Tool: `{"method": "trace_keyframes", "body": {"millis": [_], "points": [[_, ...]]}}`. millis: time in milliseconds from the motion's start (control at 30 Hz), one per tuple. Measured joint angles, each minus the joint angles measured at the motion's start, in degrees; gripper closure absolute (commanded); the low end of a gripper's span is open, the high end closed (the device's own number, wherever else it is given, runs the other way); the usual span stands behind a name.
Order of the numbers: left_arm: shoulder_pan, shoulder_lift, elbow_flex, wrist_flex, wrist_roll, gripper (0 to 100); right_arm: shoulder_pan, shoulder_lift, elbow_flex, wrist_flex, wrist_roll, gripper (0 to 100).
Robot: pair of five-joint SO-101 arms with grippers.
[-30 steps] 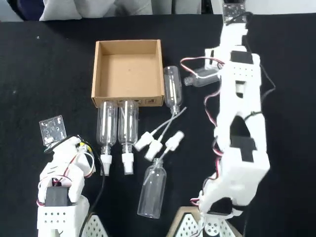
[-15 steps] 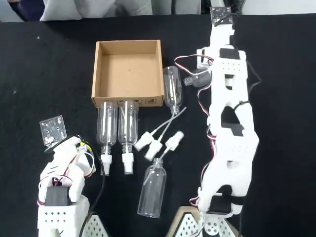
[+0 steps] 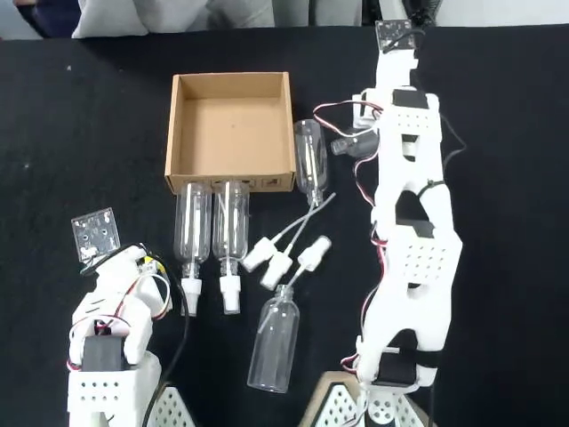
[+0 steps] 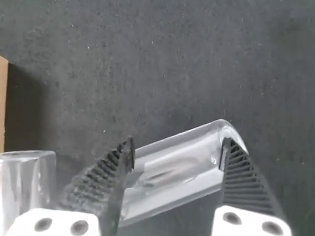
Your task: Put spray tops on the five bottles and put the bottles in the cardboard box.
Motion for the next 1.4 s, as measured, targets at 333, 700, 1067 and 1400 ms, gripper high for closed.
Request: {"method": "trace_keyframes", "body": {"millis": [333, 700, 1067, 1400], "points": [[0.0, 0.0, 0.0, 0.0, 0.0, 97, 0.0, -0.1, -1.5, 6.9, 2.4, 75.5], [0.0, 0.0, 0.0, 0.0, 0.0, 97, 0.1, -0.2, -3.3, 14.9, 7.0, 75.5], [0.0, 0.0, 0.0, 0.0, 0.0, 97, 0.1, 1.6, -9.1, 27.3, 10.1, 75.5], [0.0, 0.0, 0.0, 0.0, 0.0, 97, 0.0, 1.7, -13.8, 33.0, 8.4, 75.5]]}}
